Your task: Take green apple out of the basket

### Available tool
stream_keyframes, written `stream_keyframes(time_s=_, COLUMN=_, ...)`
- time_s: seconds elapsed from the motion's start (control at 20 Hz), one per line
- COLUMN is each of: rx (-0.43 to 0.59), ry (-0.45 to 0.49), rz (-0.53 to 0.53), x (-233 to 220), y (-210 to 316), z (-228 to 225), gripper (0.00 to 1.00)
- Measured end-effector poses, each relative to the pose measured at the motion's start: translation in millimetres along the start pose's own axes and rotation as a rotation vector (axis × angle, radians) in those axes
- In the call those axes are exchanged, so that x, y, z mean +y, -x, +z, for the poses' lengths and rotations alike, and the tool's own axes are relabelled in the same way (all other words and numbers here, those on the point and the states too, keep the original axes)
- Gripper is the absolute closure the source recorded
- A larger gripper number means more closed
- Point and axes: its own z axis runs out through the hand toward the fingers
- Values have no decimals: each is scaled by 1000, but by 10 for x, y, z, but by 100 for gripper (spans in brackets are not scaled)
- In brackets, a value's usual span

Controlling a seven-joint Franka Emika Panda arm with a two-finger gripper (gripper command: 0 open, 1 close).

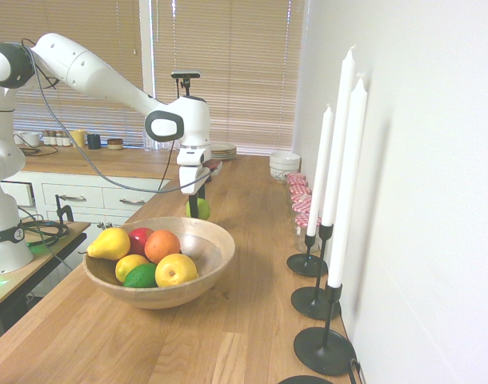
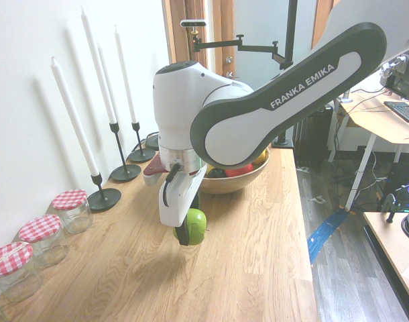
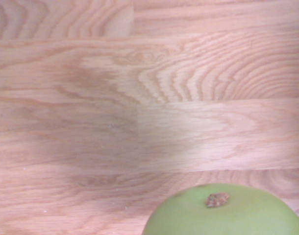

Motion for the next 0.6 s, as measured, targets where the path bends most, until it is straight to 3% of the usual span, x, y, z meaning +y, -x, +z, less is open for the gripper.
stream_keyframes(time_s=0.55, rx=-12, ry=22, rz=8, x=27, y=-54, z=206, gripper=100)
stream_keyframes(time_s=0.6, rx=-12, ry=21, rz=7, x=22, y=-53, z=219, gripper=0)
